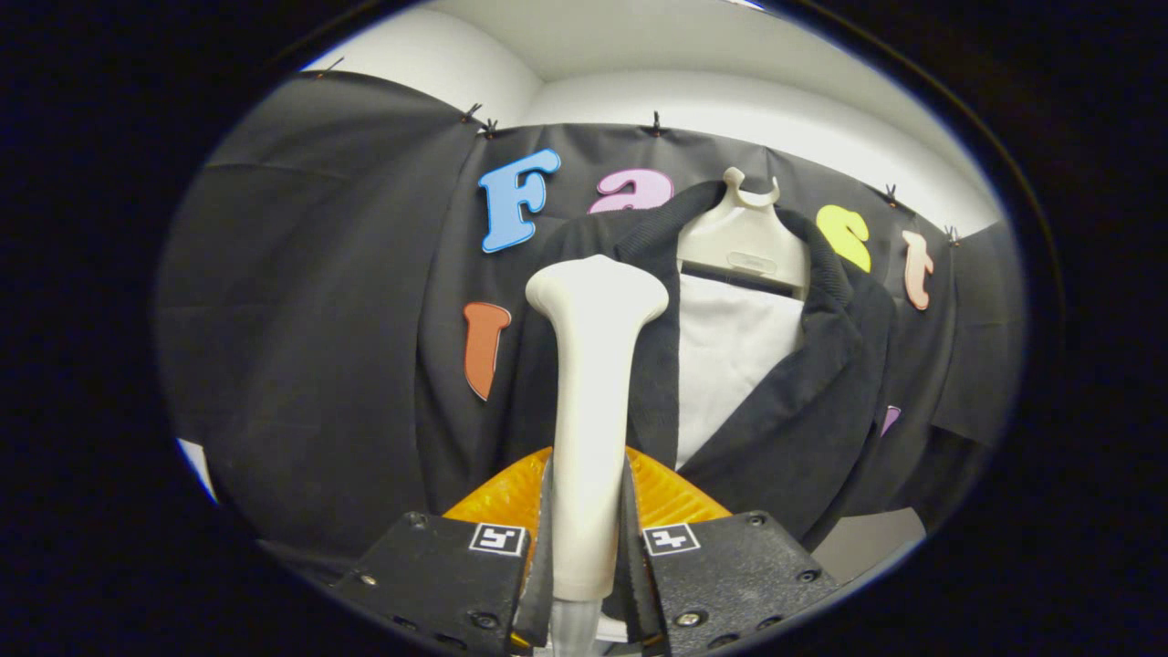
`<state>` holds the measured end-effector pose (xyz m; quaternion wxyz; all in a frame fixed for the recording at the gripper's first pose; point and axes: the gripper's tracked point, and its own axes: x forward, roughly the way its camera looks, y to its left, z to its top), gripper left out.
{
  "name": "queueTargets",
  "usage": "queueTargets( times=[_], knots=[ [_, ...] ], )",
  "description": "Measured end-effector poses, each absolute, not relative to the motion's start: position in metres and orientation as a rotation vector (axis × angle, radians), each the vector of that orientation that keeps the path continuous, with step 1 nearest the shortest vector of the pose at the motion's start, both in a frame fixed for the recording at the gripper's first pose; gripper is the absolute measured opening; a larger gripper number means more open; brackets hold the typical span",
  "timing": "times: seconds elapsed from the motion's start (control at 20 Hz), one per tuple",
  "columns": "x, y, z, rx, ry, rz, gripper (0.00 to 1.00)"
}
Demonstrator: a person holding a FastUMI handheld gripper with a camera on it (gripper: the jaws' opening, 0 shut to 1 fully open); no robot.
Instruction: Iron the clothes twice with a garment steamer, once on the left side and once on the right side.
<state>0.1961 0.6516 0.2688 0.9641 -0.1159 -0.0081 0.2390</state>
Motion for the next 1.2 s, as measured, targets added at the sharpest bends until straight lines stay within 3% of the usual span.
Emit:
queueTargets(
  times=[1.2],
  knots=[
    [0.173,0.621,0.159,-0.334,0.169,0.482,0.34]
  ],
)
